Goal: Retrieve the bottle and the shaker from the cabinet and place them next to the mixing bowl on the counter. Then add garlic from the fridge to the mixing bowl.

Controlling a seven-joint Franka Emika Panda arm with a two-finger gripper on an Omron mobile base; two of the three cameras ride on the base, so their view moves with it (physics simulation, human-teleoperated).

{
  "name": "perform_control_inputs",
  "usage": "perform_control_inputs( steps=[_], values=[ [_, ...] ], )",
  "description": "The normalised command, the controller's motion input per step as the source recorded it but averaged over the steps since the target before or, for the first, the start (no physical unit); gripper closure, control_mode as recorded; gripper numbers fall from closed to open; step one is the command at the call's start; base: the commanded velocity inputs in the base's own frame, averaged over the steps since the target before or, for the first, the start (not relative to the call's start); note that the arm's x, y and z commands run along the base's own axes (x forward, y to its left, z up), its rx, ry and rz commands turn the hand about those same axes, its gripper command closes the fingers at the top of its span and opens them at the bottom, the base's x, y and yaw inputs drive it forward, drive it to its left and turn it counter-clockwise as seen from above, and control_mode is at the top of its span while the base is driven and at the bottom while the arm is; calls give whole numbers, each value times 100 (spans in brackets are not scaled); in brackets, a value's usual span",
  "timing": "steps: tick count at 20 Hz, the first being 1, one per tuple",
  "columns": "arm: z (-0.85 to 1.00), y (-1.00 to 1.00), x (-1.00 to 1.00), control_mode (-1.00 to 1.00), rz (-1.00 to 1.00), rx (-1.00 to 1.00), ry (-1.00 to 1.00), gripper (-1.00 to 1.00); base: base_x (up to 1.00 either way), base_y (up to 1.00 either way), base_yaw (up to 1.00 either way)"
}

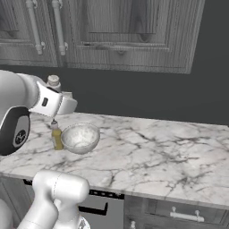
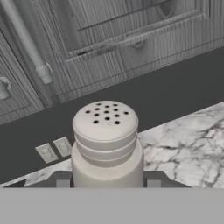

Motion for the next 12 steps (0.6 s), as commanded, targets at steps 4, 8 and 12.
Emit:
perform_control_inputs(
  steps=[4, 8, 12],
  values=[
    [-10, -39, 90, -100, 20, 7, 0, 100, 0, 0, 0],
    [0, -49, 61, -100, 36, 5, 0, 100, 0, 0, 0],
    [-16, -10, 4, -100, 40, 0, -3, 100, 0, 0, 0]
  ],
)
